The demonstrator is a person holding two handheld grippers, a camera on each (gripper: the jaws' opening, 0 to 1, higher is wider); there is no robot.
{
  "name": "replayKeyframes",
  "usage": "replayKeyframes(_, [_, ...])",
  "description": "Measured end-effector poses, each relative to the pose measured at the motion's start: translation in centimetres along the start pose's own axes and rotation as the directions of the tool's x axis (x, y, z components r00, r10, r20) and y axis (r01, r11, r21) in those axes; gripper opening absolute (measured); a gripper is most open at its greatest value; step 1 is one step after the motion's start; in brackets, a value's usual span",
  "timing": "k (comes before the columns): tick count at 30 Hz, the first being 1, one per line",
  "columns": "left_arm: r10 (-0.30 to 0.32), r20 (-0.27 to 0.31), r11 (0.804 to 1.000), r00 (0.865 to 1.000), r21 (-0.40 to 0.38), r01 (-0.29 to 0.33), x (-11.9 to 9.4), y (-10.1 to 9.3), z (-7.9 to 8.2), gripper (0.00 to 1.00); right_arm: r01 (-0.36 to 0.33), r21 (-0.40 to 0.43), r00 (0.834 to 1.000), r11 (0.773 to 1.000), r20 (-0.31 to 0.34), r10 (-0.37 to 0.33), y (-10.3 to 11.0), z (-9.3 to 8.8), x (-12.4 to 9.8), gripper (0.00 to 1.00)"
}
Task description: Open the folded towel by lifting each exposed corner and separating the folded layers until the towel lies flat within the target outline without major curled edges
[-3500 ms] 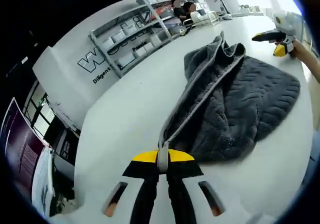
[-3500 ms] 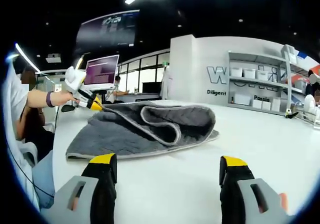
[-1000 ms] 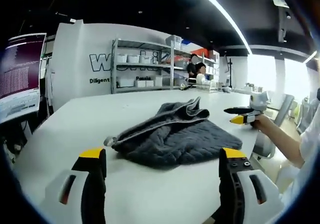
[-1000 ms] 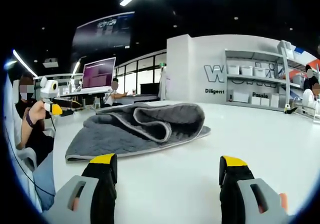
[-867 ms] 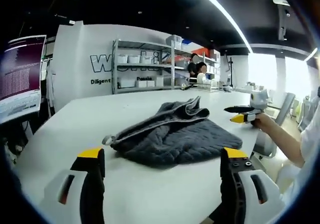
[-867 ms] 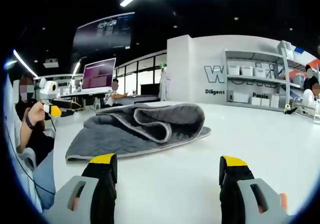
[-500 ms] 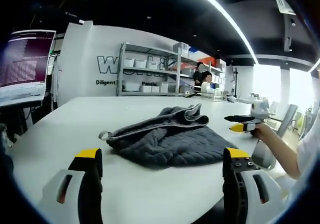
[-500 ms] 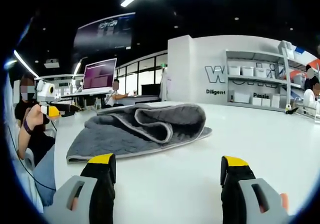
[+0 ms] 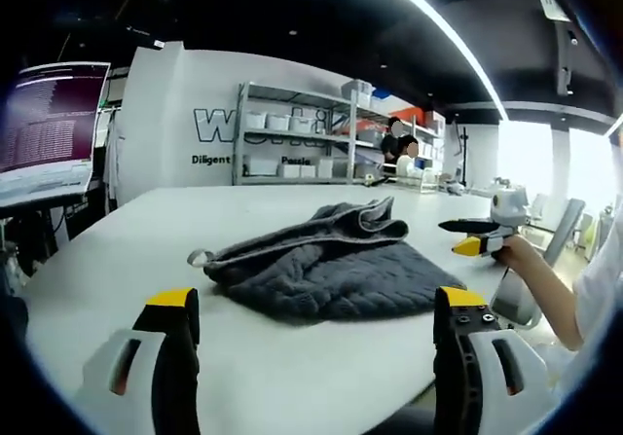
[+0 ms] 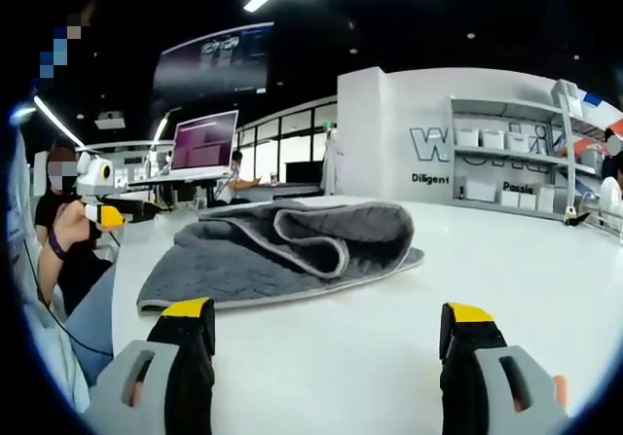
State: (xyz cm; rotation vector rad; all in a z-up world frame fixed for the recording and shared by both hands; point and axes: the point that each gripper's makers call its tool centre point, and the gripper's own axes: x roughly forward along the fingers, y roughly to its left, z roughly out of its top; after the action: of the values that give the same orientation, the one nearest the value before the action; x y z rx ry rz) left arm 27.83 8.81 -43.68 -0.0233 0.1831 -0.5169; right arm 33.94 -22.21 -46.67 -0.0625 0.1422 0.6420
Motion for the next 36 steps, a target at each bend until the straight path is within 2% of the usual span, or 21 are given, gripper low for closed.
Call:
replayKeyframes(4, [0.001,0.015,1.000,1.000,-0.006,-0.001,0.0,-0.2,0.4,0.99,-0.018,0.009,1.000,1.000,0.014,0.018,0.2,0.2,-0.1,0.99])
replayKeyframes(18, [0.025,-0.017,1.000,1.000,0.004,-0.025,-0.3,-0.5,0.1,0.99,-0.027,0.014,0.999,1.000,0.027,0.027,0.4,0.4,-0.1,0.99])
replayKeyframes(25, [-0.001,0.004,1.000,1.000,-0.024,0.001,-0.6,-1.0,0.4,0.99,-0.020,0.022,1.000,1.000,0.019,0.020,0.2,0.2,-0.1,0.99])
replayKeyframes(32, [-0.040,0.023,0.999,0.999,-0.019,0.040,-0.6,-2.5,1.0,0.99,-0.026,0.025,1.000,0.999,0.005,0.026,0.2,0.0,0.0,0.99])
replayKeyframes(36, [-0.033,0.020,0.999,0.999,0.017,0.032,-0.6,-2.7,1.5,0.99,-0.024,0.026,1.000,0.999,-0.012,0.024,0.0,-0.2,0.1,0.99])
